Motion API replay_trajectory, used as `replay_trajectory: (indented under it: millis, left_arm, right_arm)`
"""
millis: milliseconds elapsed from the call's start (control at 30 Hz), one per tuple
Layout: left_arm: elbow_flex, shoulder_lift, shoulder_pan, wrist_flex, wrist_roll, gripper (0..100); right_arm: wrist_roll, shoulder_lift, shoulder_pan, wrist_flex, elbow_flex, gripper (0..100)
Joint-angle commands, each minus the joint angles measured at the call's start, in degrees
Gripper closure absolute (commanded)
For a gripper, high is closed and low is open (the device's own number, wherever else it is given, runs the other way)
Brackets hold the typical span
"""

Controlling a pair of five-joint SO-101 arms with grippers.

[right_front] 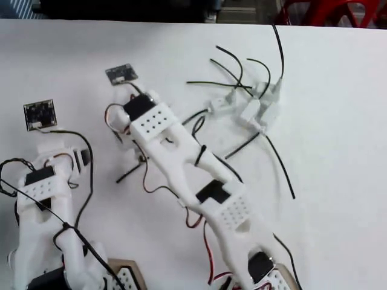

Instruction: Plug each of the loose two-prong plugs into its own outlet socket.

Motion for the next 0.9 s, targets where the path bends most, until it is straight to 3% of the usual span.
replay_trajectory:
  millis: [0,200,400,633,867]
  left_arm:
    - [-2.8,-2.2,-0.4,-1.2,0.3,75]
    - [-2.8,-2.2,-0.4,-1.2,0.3,75]
    - [-2.8,-2.2,-0.4,-1.2,0.3,75]
    - [-2.8,-2.2,-0.4,-1.2,0.3,75]
    - [-2.8,-2.2,-0.4,-1.2,0.3,75]
  right_arm:
    - [6.0,-8.3,0.4,6.0,-2.2,98.1]
    - [11.7,-12.6,7.3,10.7,1.1,98.1]
    - [19.4,-19.3,11.3,9.8,17.9,98.1]
    - [25.2,-24.3,15.1,-4.0,38.9,98.1]
    - [25.6,-24.1,14.8,-14.6,49.8,97.8]
